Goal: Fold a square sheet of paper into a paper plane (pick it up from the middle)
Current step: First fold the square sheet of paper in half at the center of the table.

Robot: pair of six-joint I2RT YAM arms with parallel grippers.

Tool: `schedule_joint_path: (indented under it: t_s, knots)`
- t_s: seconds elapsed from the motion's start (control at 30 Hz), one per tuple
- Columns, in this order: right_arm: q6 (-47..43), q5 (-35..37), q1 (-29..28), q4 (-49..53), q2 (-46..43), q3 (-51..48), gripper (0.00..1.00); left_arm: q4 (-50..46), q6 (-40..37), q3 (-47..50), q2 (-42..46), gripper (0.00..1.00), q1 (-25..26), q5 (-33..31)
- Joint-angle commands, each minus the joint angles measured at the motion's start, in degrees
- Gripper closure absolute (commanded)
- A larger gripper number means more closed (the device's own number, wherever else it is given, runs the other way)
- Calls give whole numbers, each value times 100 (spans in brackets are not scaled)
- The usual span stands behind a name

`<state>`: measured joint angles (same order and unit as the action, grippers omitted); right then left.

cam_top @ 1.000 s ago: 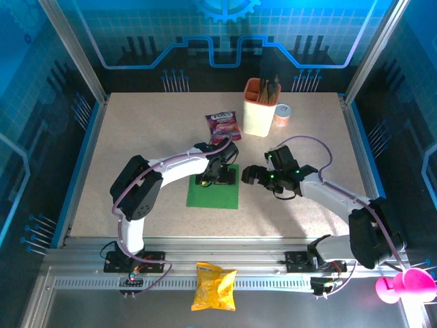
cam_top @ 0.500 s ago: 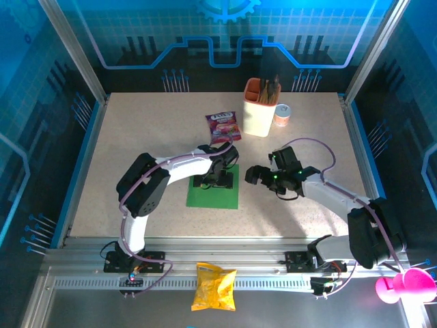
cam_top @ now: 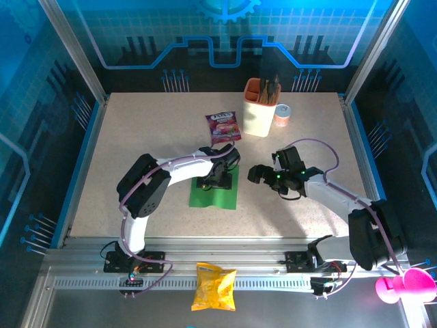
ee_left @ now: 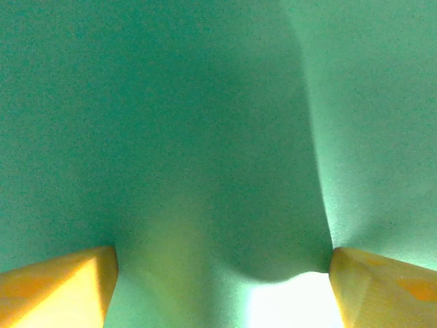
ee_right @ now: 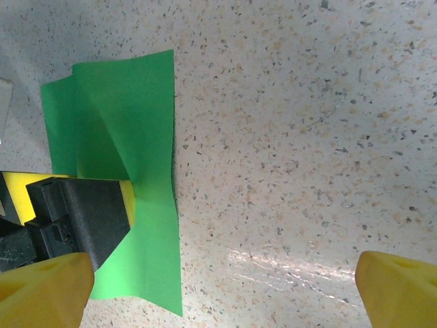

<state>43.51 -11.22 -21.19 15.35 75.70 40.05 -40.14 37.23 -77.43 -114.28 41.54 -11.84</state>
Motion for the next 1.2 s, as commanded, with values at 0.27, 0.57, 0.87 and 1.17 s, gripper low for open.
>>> schedule_joint_path:
  t_s: [0.27,0.57,0.87,1.17]
  knots:
    - [-22,-126,133,-25,-73,-117,1,634,-198,422,1222,48,56,586]
    - [-138,-138,146,-104,-176,-86,1,2480,307,1308,2178,49,39,1673]
    - [-320,-367,169,-100,-182,92,1,4023,836,2443,2120,49,-75,1706]
    - [-247,-938,163,-547,228,125,6,4087,784,2906,2014,48,-199,1182]
